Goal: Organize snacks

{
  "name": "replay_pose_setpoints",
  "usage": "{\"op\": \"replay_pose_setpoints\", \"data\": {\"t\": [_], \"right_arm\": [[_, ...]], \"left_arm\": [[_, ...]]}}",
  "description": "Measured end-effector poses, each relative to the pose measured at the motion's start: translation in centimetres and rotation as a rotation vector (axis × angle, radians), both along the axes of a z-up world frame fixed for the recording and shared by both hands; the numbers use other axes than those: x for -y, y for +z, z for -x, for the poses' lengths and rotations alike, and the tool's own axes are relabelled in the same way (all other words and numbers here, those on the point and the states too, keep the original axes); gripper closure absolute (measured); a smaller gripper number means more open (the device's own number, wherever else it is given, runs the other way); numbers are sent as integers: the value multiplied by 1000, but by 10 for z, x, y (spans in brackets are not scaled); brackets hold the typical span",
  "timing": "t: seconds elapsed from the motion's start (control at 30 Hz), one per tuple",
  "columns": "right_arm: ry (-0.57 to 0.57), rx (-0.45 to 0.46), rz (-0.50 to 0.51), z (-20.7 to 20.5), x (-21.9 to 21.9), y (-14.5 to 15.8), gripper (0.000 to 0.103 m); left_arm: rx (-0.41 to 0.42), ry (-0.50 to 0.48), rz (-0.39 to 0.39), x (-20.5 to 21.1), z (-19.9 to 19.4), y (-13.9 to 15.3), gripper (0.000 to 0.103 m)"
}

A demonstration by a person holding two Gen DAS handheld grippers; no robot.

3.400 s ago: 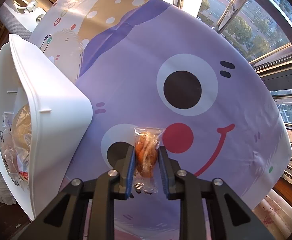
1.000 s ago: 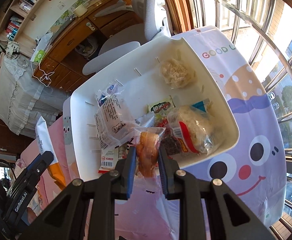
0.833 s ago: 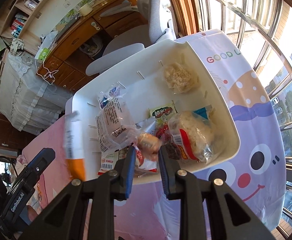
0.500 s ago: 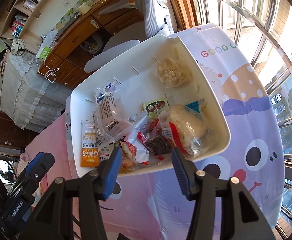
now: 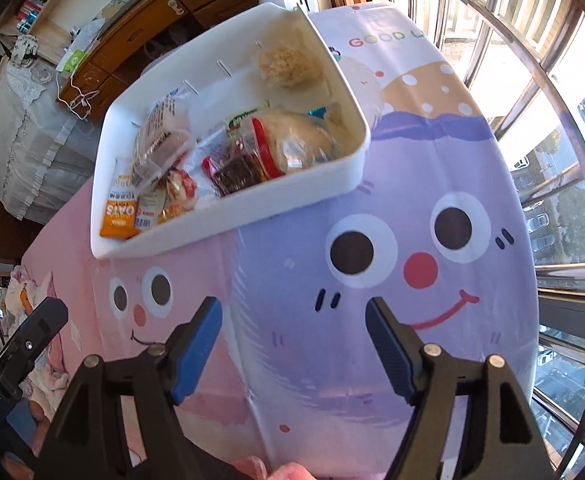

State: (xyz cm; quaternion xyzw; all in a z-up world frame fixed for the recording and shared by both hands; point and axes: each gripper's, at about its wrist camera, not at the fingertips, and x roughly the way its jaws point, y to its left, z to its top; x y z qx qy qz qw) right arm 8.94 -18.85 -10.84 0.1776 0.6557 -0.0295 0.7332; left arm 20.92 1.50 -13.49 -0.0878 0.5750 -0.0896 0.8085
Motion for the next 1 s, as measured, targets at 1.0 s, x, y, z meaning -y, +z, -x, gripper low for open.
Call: {"op": "replay_pose_setpoints", "data": {"t": [1.0], "right_arm": [[111, 343, 168, 190, -106, 170, 7]], "left_arm": [[238, -79, -97, -24, 161, 133, 1]]}}
